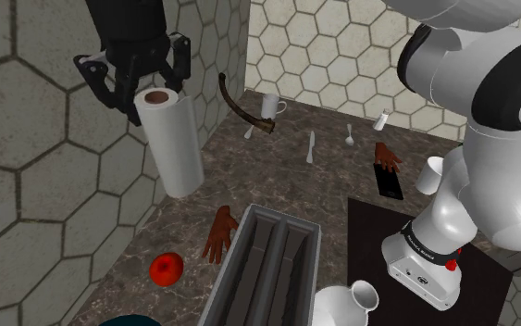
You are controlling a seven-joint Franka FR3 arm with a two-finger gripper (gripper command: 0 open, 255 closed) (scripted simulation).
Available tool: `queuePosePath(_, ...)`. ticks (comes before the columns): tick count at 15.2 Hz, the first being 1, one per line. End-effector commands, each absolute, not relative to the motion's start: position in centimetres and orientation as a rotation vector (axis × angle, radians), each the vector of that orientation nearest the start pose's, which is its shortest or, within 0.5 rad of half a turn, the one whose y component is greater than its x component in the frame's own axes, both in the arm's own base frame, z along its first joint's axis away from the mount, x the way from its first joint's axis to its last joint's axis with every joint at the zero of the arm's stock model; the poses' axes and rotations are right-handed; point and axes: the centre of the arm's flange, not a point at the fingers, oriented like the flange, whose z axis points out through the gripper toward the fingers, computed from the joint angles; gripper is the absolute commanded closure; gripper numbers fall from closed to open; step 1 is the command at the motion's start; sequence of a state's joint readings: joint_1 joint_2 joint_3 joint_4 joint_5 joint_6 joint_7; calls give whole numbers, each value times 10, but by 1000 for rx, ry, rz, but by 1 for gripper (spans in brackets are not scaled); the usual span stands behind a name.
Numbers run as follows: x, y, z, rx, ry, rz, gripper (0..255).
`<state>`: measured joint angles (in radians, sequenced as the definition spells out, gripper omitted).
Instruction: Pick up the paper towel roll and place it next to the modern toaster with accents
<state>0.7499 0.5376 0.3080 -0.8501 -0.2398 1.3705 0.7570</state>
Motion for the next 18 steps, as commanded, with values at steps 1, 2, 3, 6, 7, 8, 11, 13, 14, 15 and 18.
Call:
queuePosePath(1,417,536,604,-3172,-336,-98,255)
queuePosePath(2,417,536,599,-3172,-336,-98,255)
queuePosePath(3,417,536,594,-3172,-336,-98,255)
queuePosePath(6,417,536,578,-3172,-336,-98,255)
queuePosePath(7,417,536,573,-3172,-336,-98,255)
queuePosePath(8,417,536,567,-3172,-336,-98,255)
queuePosePath(11,417,536,551,-3172,-336,-98,255)
queuePosePath(13,417,536,541,-3172,-336,-98,255)
queuePosePath(14,417,536,536,-3172,-336,-98,255)
queuePosePath(15,417,536,530,-3172,-336,-98,255)
queuePosePath(18,417,536,515,-3172,-336,-98,255)
